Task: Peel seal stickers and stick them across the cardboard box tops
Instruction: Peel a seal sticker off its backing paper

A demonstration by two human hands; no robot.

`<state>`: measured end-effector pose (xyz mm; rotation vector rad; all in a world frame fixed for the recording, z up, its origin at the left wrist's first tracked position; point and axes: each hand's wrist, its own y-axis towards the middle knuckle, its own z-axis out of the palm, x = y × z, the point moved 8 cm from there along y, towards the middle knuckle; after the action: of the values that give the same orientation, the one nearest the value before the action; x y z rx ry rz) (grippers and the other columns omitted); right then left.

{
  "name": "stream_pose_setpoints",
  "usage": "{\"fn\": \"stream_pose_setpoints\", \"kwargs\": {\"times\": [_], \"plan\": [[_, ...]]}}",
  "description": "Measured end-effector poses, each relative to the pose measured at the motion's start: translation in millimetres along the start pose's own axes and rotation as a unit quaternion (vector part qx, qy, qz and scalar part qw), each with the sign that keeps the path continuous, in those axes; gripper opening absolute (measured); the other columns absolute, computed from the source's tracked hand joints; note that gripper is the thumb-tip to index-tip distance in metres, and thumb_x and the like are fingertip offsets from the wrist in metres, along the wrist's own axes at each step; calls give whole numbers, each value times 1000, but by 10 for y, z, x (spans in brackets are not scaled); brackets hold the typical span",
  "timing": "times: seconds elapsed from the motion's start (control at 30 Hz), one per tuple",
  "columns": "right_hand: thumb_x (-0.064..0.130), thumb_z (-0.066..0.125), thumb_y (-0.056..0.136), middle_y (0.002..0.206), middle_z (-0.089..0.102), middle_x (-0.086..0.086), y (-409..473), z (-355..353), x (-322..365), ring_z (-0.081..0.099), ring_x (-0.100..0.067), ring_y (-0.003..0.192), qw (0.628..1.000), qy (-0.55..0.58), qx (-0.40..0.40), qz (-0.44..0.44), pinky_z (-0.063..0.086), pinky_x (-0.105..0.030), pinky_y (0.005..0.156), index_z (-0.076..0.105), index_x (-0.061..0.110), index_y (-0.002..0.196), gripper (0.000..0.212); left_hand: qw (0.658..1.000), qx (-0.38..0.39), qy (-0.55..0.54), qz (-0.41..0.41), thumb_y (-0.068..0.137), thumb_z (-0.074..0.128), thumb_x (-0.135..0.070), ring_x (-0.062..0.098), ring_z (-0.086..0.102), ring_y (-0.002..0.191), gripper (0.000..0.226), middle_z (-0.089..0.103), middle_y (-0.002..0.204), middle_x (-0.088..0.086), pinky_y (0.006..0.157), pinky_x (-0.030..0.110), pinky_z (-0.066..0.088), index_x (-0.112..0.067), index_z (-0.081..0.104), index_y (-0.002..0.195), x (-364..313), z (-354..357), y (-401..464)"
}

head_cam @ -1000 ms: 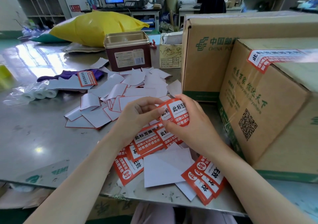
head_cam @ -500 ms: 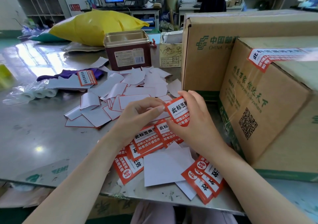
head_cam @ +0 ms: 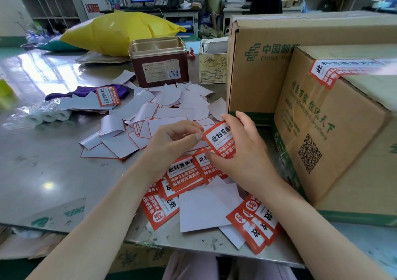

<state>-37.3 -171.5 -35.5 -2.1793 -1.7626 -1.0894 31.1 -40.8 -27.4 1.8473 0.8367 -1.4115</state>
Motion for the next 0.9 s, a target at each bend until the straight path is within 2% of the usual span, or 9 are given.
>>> {"fn": "stream_pose_setpoints", "kwargs": {"times": [0.07,0.17,0.3,0.4,0.53,0.67,0.9], "plan": [[65,58,72,151,17,9,-16,-103,83,27,-17,135,999,17,-34,-23,36,-49,105,23,43,136,76,999,-35,-26,5,85,62,-19,9,68,88,12,69,98,-9,73,23,57,-21,72,80,10,-71,12],[56,54,79,146,34,7,-75,-285,222,30,-12,133,991,54,-98,-74,29,-43,108,41,34,131,58,998,-53,-33,17,86,62,-16,9,68,87,13,69,89,-11,74,21,55,-17,72,78,-6,-102,22],[47,54,83,122,60,6,-93,-206,298,49,-13,118,990,24,-82,-112,39,-44,101,58,25,118,42,999,-29,-25,7,80,65,-26,16,68,87,11,68,95,-6,81,34,56,-20,75,80,5,-48,13],[42,55,83,110,66,3,-97,-172,286,56,-14,106,990,35,-77,-116,44,-40,94,63,21,110,35,1000,0,-14,5,73,66,-33,18,68,88,17,68,97,-7,83,40,56,-23,75,82,-18,9,-7],[30,59,82,95,70,2,-114,-227,303,56,-9,91,984,45,-108,-132,45,-32,83,68,18,98,22,999,25,-13,18,72,65,-33,15,67,89,14,67,94,-11,83,40,55,-28,75,79,-68,58,-26],[26,60,81,89,71,1,-123,-254,330,52,-3,86,979,31,-132,-150,41,-25,78,70,16,94,19,1000,8,3,26,71,64,-35,12,66,88,13,65,92,-15,77,31,56,-31,75,77,-78,36,-22],[26,60,81,87,72,-1,-125,-257,339,53,-3,85,978,31,-138,-153,45,-26,77,71,15,92,19,997,-10,46,54,72,63,-38,0,59,92,15,61,93,-18,71,11,48,-32,74,79,-116,18,-34]]}}
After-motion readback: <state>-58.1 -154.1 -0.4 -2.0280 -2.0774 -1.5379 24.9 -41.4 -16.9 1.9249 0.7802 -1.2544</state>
